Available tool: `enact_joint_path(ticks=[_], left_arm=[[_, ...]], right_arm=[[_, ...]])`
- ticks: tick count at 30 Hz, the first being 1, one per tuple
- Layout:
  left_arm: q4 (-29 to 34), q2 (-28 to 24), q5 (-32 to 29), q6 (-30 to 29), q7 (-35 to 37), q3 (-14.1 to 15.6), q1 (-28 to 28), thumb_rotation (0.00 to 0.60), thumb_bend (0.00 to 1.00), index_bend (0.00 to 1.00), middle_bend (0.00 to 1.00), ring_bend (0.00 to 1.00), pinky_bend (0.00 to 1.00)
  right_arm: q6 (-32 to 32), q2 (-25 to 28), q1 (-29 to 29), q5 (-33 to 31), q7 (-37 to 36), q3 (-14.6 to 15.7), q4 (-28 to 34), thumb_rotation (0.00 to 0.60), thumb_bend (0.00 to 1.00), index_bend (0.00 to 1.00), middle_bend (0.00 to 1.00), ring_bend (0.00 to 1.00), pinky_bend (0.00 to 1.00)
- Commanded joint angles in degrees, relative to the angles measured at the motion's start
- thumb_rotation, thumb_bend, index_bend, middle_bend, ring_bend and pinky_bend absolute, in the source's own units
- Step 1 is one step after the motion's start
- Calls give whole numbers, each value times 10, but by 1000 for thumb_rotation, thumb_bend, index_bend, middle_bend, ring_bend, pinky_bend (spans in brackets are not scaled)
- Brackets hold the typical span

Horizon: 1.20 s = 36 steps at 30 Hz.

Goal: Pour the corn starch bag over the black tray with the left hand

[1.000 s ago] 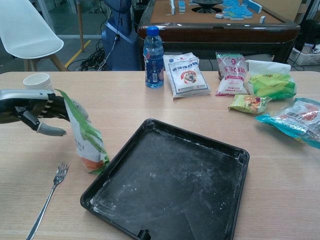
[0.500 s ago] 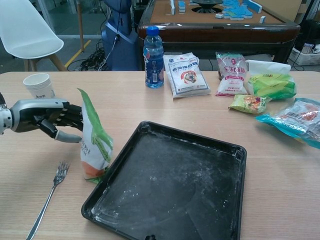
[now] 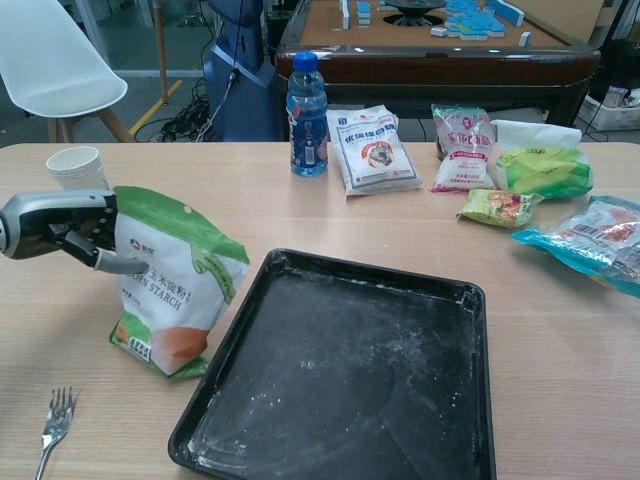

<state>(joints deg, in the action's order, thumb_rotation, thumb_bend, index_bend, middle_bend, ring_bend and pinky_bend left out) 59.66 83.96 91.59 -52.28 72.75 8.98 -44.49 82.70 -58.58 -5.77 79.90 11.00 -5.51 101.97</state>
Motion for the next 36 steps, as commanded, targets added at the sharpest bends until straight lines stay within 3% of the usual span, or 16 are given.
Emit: enact_joint_path(ticks=[1,7,17,28,36], left_arm=[[6,-7,-2,-2,0,0,6,600,249,554,635,569,402],[18,-21,8,-10,14,7,14,600,249,468,582,522,403],[27,-28,38,-22,23,21,15,600,249,287,363,342,356],[34,-20,43,-31,-36,21,22,600,249,165,270,261,289],[51,-26,57,-37,-42,30,22,600,248,165,262,260,274]], right_arm=[[-1,0,0,0,0,0,0,600,178,95,234,135,140],[0,-1,-1,1,2,0,2,600,179,95,234,135,140],[3,-1,1,1,4,0,4,600,179,95,234,135,140],[5,-1,3,0,4,1,4,600,179,95,234,135,140],[6,-2,4,-1,3,1,3,600,179,95,234,135,140]])
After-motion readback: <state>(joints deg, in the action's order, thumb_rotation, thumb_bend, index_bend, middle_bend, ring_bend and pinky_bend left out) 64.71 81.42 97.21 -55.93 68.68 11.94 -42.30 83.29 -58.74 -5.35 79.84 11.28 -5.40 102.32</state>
